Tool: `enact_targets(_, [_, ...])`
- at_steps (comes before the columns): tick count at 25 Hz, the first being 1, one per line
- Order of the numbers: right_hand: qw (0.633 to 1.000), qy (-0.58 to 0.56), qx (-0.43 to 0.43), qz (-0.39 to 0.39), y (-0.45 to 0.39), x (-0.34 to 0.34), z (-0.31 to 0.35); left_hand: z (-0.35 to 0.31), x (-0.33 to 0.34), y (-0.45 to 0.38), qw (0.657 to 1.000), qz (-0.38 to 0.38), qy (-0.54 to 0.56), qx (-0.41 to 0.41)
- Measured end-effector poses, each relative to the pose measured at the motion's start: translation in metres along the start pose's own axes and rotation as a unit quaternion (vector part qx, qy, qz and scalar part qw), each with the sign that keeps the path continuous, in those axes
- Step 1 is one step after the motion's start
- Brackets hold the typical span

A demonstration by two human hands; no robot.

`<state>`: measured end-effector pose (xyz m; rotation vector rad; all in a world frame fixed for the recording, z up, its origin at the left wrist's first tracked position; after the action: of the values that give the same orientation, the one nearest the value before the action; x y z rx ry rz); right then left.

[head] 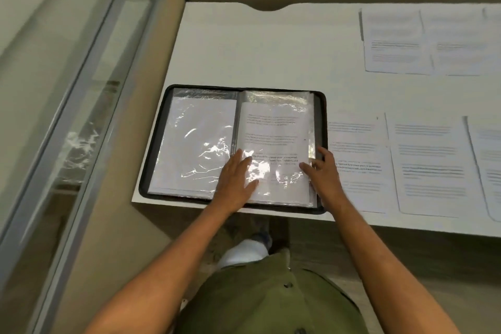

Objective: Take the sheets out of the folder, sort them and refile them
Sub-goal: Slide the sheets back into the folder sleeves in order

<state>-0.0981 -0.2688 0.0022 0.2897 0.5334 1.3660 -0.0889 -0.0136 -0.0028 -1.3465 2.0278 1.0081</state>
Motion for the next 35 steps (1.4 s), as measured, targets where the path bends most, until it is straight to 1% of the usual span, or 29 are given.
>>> enact_targets(2, [0.999,-0.036,0.022,-0.011,0.018,0.004,-0.011,-0.001,0.002,0.020,1.000,0.001,-0.010,0.003])
enact_targets(4, [0.998,-0.048,0.048,-0.018,0.034,0.009,-0.016,0.002,0.004,0.040,1.000,0.009,-0.023,0.006])
enact_targets(9, [0.989,-0.123,0.075,0.017,0.066,0.034,-0.021,0.008,0.003,0.078,0.998,0.039,-0.050,0.010])
enact_targets(11, [0.988,-0.138,0.076,0.009,0.074,0.044,-0.016,0.006,-0.002,0.081,0.998,0.045,-0.038,0.008])
enact_targets(13, [0.988,-0.135,0.070,0.001,0.083,0.057,-0.008,0.003,-0.012,0.082,0.999,0.042,0.004,-0.004])
enact_targets(15, [0.990,-0.126,0.056,0.001,0.089,0.070,0.009,0.003,-0.024,0.078,0.995,0.036,0.087,-0.032])
enact_targets(17, [0.994,-0.108,0.034,0.014,0.088,0.086,0.025,0.007,-0.037,0.069,0.984,0.032,0.161,-0.070])
enact_targets(19, [0.997,-0.074,0.017,0.032,0.091,0.105,0.046,0.012,-0.052,0.061,0.968,0.037,0.226,-0.102])
enact_targets(21, [0.998,-0.032,-0.005,0.057,0.091,0.131,0.062,0.017,-0.067,0.054,0.942,0.041,0.305,-0.130])
enact_targets(24, [0.991,0.014,-0.043,0.123,0.088,0.176,0.077,0.031,-0.090,0.051,0.874,0.045,0.453,-0.170])
enact_targets(26, [0.985,0.042,-0.054,0.160,0.083,0.205,0.079,0.053,-0.104,0.049,0.832,0.023,0.518,-0.195])
enact_targets(28, [0.978,0.085,-0.058,0.179,0.076,0.229,0.078,0.078,-0.115,0.046,0.799,0.001,0.557,-0.226])
enact_targets(31, [0.965,0.158,-0.066,0.197,0.067,0.258,0.073,0.106,-0.129,0.045,0.773,-0.014,0.580,-0.256])
enact_targets(35, [0.938,0.253,-0.088,0.222,0.059,0.280,0.062,0.125,-0.140,0.046,0.766,-0.022,0.586,-0.263])
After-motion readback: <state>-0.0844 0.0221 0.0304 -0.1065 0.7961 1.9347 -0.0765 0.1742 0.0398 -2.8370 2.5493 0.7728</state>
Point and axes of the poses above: each hand's wrist, its own y-axis away from the middle knuckle, its own x-axis out of the palm, z = x × y, the point moved 5 cm from there along -y, towards the middle knuckle, and after that the axes turned 5 degrees about y, right-handed, at the moved point
